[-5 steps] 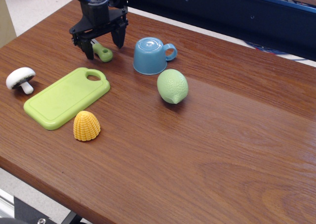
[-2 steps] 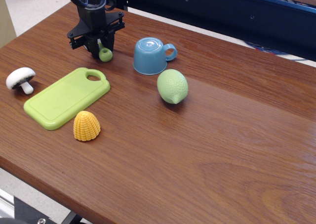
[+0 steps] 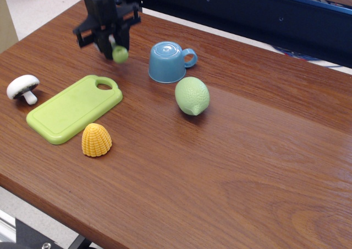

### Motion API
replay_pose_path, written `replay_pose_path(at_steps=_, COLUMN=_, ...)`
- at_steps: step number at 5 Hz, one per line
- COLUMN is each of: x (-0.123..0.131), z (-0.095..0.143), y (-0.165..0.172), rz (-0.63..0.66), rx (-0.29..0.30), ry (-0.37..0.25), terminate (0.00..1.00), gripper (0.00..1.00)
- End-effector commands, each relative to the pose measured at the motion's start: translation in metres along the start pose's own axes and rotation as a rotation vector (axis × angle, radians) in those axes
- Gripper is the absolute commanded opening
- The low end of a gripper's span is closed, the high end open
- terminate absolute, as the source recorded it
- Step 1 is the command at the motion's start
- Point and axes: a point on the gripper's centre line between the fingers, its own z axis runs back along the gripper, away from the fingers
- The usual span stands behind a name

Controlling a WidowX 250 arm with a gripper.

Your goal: Put spatula on cutting board

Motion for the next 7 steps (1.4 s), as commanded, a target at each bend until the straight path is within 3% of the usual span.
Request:
replay_pose_path(at_steps=1, x=-0.013, z=0.051, y=0.027, rz=-0.143, rx=-0.066, ry=-0.003, terminate=0.0, gripper=0.0)
replay_pose_path(at_steps=3, x=-0.025, z=0.04, y=0.069, rz=-0.279, rx=-0.032, ry=-0.004, terminate=0.0, gripper=0.0)
replay_pose_path(at_steps=6, x=-0.056, z=0.025, y=0.06, rz=-0.324, rx=-0.037, ry=-0.026, terminate=0.0, gripper=0.0)
replay_pose_path(at_steps=7, x=-0.056, z=0.025, y=0.06, rz=-0.317, rx=-0.013, ry=-0.032, terminate=0.0, gripper=1.0)
